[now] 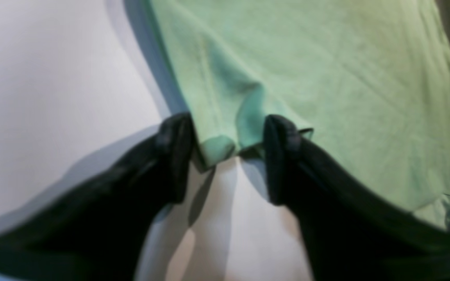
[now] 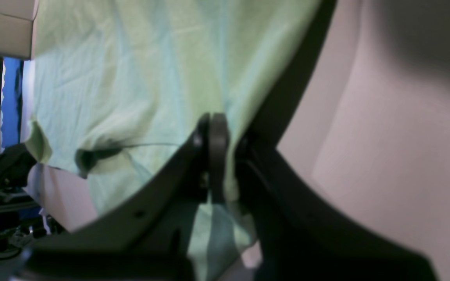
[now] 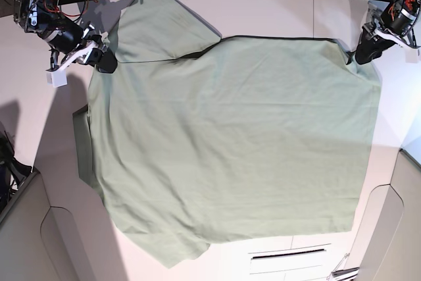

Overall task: Fold the T-shirt properly
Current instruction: 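Grasp the green T-shirt's shoulder corners with the right and left grippers, then lift the shirt edge with both grippers and fold it over the body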

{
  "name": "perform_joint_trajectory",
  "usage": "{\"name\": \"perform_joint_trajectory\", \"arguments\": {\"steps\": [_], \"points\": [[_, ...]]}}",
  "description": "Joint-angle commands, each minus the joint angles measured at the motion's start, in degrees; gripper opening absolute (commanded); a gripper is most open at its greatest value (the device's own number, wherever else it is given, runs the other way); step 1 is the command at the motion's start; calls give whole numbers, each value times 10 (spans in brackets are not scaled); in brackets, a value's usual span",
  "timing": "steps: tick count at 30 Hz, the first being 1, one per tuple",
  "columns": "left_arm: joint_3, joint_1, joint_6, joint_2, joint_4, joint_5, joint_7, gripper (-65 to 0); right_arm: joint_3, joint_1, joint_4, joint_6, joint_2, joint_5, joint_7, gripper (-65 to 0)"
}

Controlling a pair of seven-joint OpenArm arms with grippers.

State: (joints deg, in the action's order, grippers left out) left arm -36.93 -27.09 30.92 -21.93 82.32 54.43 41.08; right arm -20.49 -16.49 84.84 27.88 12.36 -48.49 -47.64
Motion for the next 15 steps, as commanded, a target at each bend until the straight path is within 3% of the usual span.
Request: {"name": "perform_joint_trajectory", "arguments": {"steps": [1, 8, 13, 15], "points": [[-2, -5, -7, -8, 2, -18, 16, -389, -1, -2, 3, -4, 5, 9, -10, -650], [-2, -4, -7, -8, 2, -45, 3, -485, -1, -2, 3, -4, 5, 9, -10, -650], [-2, -3, -8, -8, 2, -46, 3, -650, -1, -2, 3, -4, 5, 9, -10, -650], [-4, -4, -8, -8, 2, -46, 3, -650, -1, -2, 4, -4, 5, 9, -11, -650]]}}
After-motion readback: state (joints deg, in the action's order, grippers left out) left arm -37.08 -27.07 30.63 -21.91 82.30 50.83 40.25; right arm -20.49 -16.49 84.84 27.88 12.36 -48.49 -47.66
